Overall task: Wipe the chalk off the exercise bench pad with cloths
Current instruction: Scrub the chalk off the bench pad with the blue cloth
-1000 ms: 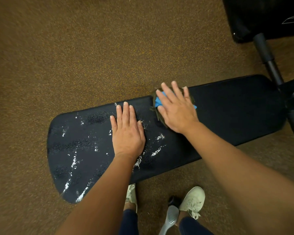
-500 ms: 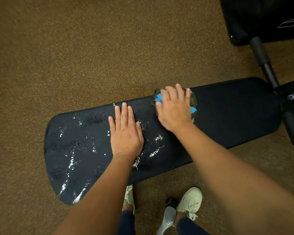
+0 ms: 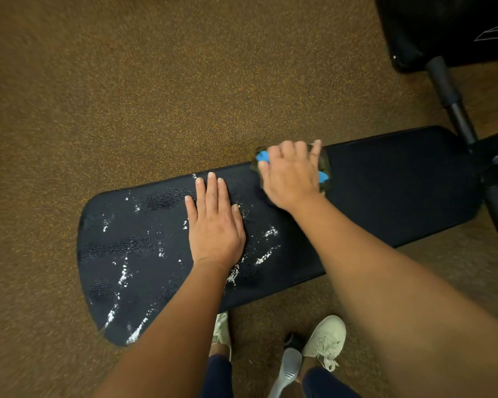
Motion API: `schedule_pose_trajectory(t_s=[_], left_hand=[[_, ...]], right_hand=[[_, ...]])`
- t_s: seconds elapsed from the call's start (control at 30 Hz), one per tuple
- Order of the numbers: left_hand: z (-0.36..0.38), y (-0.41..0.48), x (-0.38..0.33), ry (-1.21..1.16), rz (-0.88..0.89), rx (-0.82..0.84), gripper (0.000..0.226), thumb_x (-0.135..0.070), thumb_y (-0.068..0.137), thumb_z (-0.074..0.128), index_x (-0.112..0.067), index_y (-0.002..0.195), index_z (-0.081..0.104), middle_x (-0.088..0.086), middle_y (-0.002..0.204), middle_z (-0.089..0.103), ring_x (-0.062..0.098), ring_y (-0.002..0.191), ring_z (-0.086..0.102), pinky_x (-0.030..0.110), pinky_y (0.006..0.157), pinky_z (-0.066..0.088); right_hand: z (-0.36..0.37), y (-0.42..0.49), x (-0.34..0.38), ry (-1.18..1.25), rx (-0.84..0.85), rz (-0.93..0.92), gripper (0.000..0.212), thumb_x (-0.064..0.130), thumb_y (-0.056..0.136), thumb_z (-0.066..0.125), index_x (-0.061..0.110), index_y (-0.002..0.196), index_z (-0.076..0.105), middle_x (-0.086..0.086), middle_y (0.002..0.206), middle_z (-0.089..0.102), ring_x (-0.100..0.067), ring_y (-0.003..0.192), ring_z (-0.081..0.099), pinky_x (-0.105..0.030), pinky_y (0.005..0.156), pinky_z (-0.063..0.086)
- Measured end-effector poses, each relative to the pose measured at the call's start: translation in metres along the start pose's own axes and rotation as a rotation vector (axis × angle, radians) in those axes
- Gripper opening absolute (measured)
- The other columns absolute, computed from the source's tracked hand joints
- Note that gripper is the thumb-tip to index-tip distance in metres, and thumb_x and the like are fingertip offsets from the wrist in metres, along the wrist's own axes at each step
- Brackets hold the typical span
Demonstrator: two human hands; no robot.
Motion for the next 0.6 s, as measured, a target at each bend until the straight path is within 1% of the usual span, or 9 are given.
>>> schedule_pose_trajectory(t_s=[0.07,0.17,0.27,0.33,0.37,0.4,0.5,0.57,0.6], left_hand=[[0.000,0.000,0.000,0.001,0.000,0.002,0.059,-0.036,0.098,0.017,-0.006,0.149,0.018,0.008,0.159,0.008,0.026,0.147,-0.003,0.048,0.118,0.000],[-0.001,0.000,0.000,0.000,0.003,0.001,0.059,-0.036,0.098,0.017,-0.006,0.149,0.017,0.008,0.159,0.008,0.026,0.147,-0.003,0.048,0.118,0.001],[0.000,0.000,0.000,-0.004,0.005,0.001,0.059,-0.036,0.099,0.018,-0.006,0.149,0.017,0.009,0.159,0.008,0.027,0.147,-0.003,0.049,0.118,0.001],[0.000,0.000,0.000,-0.003,0.004,-0.002,0.059,-0.036,0.099,0.018,-0.006,0.149,0.018,0.009,0.159,0.009,0.027,0.147,-0.002,0.049,0.118,0.002],[0.000,0.000,0.000,-0.002,0.003,-0.003,0.059,-0.036,0.099,0.018,-0.006,0.149,0.018,0.009,0.159,0.009,0.027,0.147,-0.002,0.049,0.118,0.002],[0.000,0.000,0.000,-0.001,0.002,-0.002,0.059,-0.036,0.098,0.018,-0.005,0.149,0.019,0.009,0.159,0.010,0.028,0.147,-0.001,0.049,0.118,0.003],[0.000,-0.001,0.000,0.000,0.005,-0.005,0.059,-0.036,0.098,0.019,-0.005,0.149,0.019,0.010,0.159,0.011,0.027,0.147,-0.001,0.049,0.118,0.002],[0.000,-0.001,0.001,-0.006,0.006,-0.005,0.059,-0.036,0.099,0.019,-0.005,0.149,0.019,0.009,0.159,0.010,0.027,0.147,-0.001,0.048,0.118,0.002],[0.000,-0.001,0.000,-0.007,0.008,-0.004,0.059,-0.036,0.099,0.019,-0.006,0.149,0.019,0.009,0.159,0.010,0.027,0.147,-0.001,0.048,0.118,0.001]], right_hand=[[0.005,-0.002,0.019,-0.007,0.007,-0.147,0.039,0.041,0.095,0.040,0.012,0.114,0.058,-0.011,0.111,0.056,-0.035,0.108,0.047,-0.066,0.111,0.010],[0.006,-0.004,0.001,-0.015,-0.019,-0.264,0.050,0.047,0.094,0.030,0.016,0.124,0.054,-0.007,0.117,0.055,-0.032,0.111,0.047,-0.064,0.113,0.012],[0.001,0.000,-0.025,-0.041,-0.024,-0.132,0.048,0.047,0.094,0.029,0.016,0.118,0.057,-0.007,0.111,0.056,-0.032,0.109,0.048,-0.064,0.113,0.010],[-0.001,0.004,-0.021,-0.046,-0.018,-0.023,0.041,0.043,0.096,0.034,0.014,0.111,0.059,-0.008,0.108,0.057,-0.033,0.108,0.047,-0.065,0.113,0.009],[-0.001,0.005,-0.010,-0.038,-0.011,-0.011,0.039,0.042,0.096,0.036,0.014,0.110,0.059,-0.009,0.108,0.057,-0.033,0.108,0.047,-0.065,0.112,0.008],[-0.001,0.004,0.004,-0.027,0.001,-0.043,0.039,0.042,0.095,0.037,0.014,0.111,0.059,-0.009,0.110,0.057,-0.033,0.109,0.047,-0.065,0.113,0.008],[0.008,-0.003,0.033,-0.011,0.014,-0.275,0.045,0.045,0.094,0.036,0.017,0.123,0.055,-0.006,0.116,0.056,-0.031,0.112,0.047,-0.063,0.114,0.009],[0.008,-0.004,0.023,-0.023,0.004,-0.364,0.052,0.049,0.093,0.030,0.018,0.129,0.052,-0.005,0.119,0.056,-0.030,0.112,0.048,-0.061,0.114,0.011],[0.007,-0.002,0.012,-0.036,-0.011,-0.364,0.054,0.050,0.093,0.028,0.019,0.130,0.051,-0.004,0.119,0.056,-0.030,0.112,0.048,-0.061,0.114,0.011]])
Point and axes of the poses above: each hand's wrist, its own y-axis towards the middle knuckle, its own z-axis out of the palm, x = y × z, the point moved 7 cm from there along y, towards the middle knuckle
